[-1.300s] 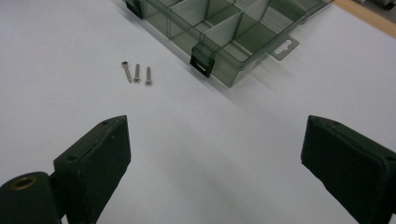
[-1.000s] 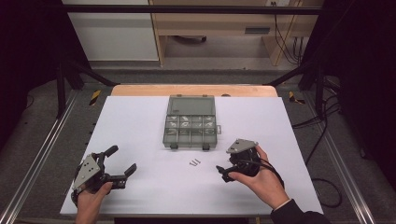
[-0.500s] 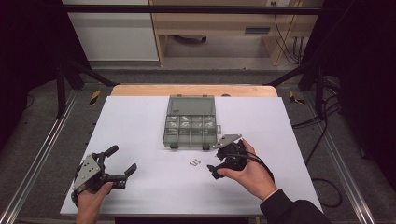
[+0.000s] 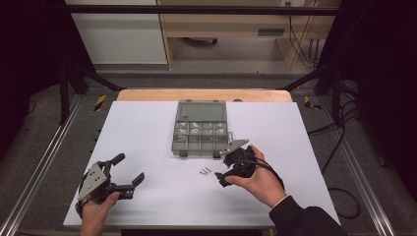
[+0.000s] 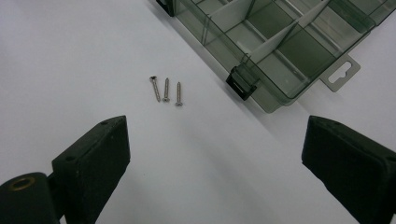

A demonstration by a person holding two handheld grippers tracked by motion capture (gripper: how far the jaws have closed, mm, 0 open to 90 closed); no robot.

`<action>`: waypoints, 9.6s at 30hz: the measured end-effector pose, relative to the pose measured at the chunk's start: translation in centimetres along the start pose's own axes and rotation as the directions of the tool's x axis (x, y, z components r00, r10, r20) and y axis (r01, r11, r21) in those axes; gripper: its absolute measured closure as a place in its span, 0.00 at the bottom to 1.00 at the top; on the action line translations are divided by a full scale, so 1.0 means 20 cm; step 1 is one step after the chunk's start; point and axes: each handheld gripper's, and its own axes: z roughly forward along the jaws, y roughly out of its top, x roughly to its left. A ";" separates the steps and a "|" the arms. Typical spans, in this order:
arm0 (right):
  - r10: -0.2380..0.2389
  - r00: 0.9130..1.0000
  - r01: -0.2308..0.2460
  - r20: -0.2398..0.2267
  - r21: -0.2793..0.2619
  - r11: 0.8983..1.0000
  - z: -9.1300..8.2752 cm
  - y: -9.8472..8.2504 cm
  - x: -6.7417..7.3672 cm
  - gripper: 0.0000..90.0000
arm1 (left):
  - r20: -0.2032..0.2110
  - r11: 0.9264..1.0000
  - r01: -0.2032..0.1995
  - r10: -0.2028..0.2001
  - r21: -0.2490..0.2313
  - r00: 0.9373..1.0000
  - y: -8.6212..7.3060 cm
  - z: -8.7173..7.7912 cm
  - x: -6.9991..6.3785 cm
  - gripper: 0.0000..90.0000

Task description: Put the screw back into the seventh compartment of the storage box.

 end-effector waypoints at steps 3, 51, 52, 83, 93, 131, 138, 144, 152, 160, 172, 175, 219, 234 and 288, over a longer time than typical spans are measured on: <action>0.003 1.000 -0.003 0.007 0.005 1.000 0.01 -0.01 0.00 0.09 | 0.000 1.000 -0.001 0.001 0.002 1.000 0.00 0.00 0.00 0.03; 0.039 0.997 -0.030 -0.068 0.130 0.991 0.31 0.13 0.04 0.29 | 0.025 0.999 -0.019 0.018 0.028 1.000 -0.01 0.02 -0.02 0.04; 0.043 0.997 -0.034 -0.070 0.128 0.991 0.32 0.13 0.04 0.31 | 0.026 0.999 -0.020 0.019 0.029 0.999 -0.01 0.03 -0.02 0.04; 0.094 0.993 -0.080 -0.070 0.182 0.980 0.42 0.16 0.04 0.88 | 0.034 0.998 -0.040 0.039 0.046 0.999 -0.01 0.03 -0.03 0.04; 0.093 0.993 -0.076 -0.073 0.203 0.976 0.43 0.16 0.05 0.95 | 0.034 0.998 -0.035 0.034 0.042 0.999 -0.01 0.04 -0.03 0.04; 0.204 0.979 -0.202 0.013 -0.097 0.975 0.33 0.33 -0.12 0.85 | 0.043 0.999 -0.021 0.020 0.033 0.999 -0.01 0.04 -0.03 0.04; 0.177 0.983 -0.170 0.047 -0.120 0.978 0.30 0.33 -0.11 0.67 | 0.044 0.999 -0.028 0.027 0.036 0.999 -0.01 0.04 -0.03 0.04; 0.160 0.986 -0.155 0.052 -0.088 0.984 0.27 0.33 -0.06 0.35 | 0.044 0.999 -0.025 0.023 0.034 0.999 -0.01 0.04 -0.03 0.04; 0.137 0.988 -0.133 0.067 -0.061 0.989 0.25 0.31 -0.03 0.14 | 0.044 0.999 -0.030 0.029 0.037 0.999 -0.01 0.04 -0.03 0.04; 0.108 0.994 -0.107 0.026 -0.038 0.994 0.22 0.25 0.03 0.12 | 0.049 0.999 -0.034 0.032 0.038 0.998 -0.01 0.05 -0.04 0.04; 0.084 0.996 -0.083 -0.027 0.018 0.996 0.19 0.17 0.12 0.12 | 0.048 0.999 -0.032 0.030 0.034 0.998 -0.01 0.04 -0.04 0.04; 0.082 0.996 -0.081 -0.033 0.032 0.996 0.20 0.16 0.13 0.09 | 0.047 0.999 -0.033 0.031 0.035 0.998 -0.01 0.04 -0.04 0.04; 0.104 0.991 -0.094 -0.085 0.117 0.989 0.33 0.15 0.07 0.75 | 0.050 0.998 -0.040 0.038 0.038 0.998 -0.01 0.04 -0.04 0.04; 0.114 0.990 -0.099 -0.085 0.156 0.983 0.40 0.16 0.08 0.82 | 0.051 0.999 -0.040 0.038 0.036 0.998 -0.01 0.04 -0.04 0.04; 0.130 0.990 -0.126 -0.064 0.054 0.990 0.27 0.22 0.03 0.97 | 0.102 1.000 -0.029 0.029 -0.006 0.994 0.00 0.04 -0.05 0.04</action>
